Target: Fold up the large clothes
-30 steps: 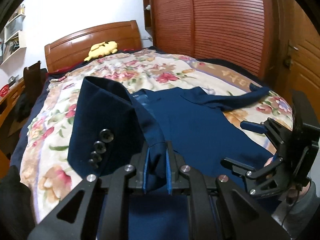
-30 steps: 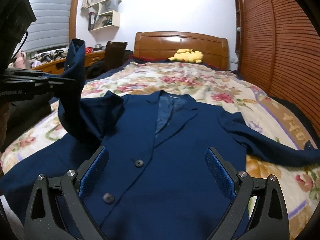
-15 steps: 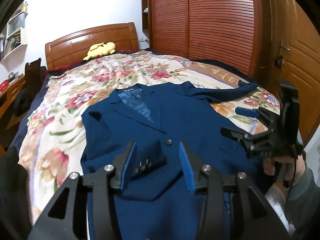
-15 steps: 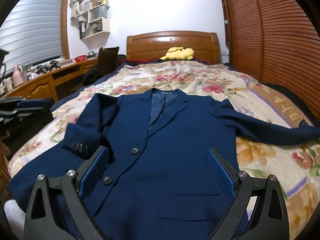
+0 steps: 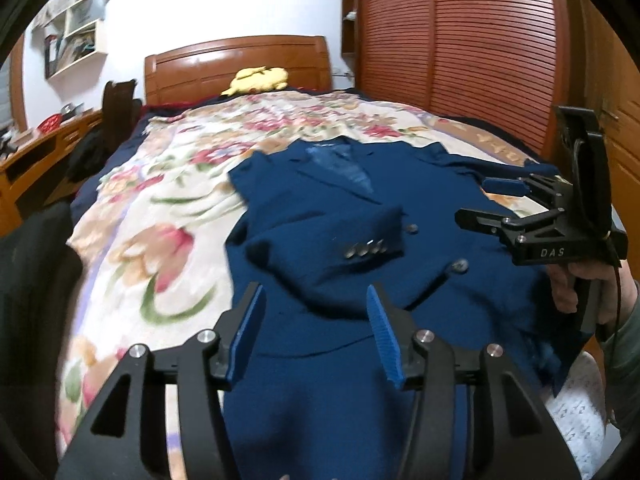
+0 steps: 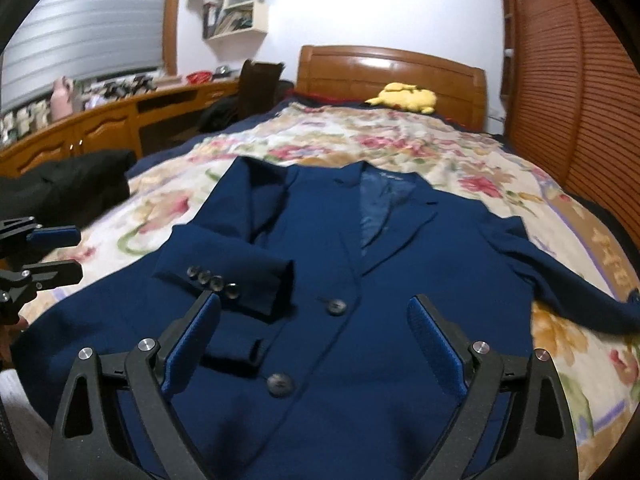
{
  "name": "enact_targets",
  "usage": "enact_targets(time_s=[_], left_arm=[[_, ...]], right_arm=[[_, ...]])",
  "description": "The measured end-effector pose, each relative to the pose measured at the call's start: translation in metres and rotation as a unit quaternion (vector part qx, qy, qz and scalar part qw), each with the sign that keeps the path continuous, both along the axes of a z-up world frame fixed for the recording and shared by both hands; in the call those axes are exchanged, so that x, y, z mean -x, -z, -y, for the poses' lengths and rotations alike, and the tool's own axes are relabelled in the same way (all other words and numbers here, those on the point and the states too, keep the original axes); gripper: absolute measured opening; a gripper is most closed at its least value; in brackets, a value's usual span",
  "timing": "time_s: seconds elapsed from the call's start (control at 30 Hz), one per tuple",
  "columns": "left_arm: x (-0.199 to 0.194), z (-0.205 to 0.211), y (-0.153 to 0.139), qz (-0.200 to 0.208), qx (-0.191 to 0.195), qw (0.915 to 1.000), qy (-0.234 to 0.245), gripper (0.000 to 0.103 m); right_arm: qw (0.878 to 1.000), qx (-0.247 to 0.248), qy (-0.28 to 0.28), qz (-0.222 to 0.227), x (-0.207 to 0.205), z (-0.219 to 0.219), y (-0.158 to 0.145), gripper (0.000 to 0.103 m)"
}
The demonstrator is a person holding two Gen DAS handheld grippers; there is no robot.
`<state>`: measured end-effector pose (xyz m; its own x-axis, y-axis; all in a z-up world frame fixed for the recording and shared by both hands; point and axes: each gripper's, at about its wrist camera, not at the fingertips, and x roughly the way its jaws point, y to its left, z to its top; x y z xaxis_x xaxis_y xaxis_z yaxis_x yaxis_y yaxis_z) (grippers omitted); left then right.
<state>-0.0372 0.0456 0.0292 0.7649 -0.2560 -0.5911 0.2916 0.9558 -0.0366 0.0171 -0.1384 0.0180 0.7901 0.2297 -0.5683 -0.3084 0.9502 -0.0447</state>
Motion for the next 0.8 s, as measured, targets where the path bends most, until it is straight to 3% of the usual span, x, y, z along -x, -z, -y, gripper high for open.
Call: enact_targets(time_s=[0.57,0.8], left_arm=[[-0.005,-0.044,0.042,-0.004,0.043,0.998,-0.046,0.053],[-0.005,-0.045,0.048,0.003,0.036,0.9982,-0.048,0.053]], right_arm=[[0.997,-0.009,-0.045,-0.068,-0.071,-0.03,0.023,0.089],[0.992,-0.024,-0.062,-0.103,-0.092,-0.033,0.043,0.084]])
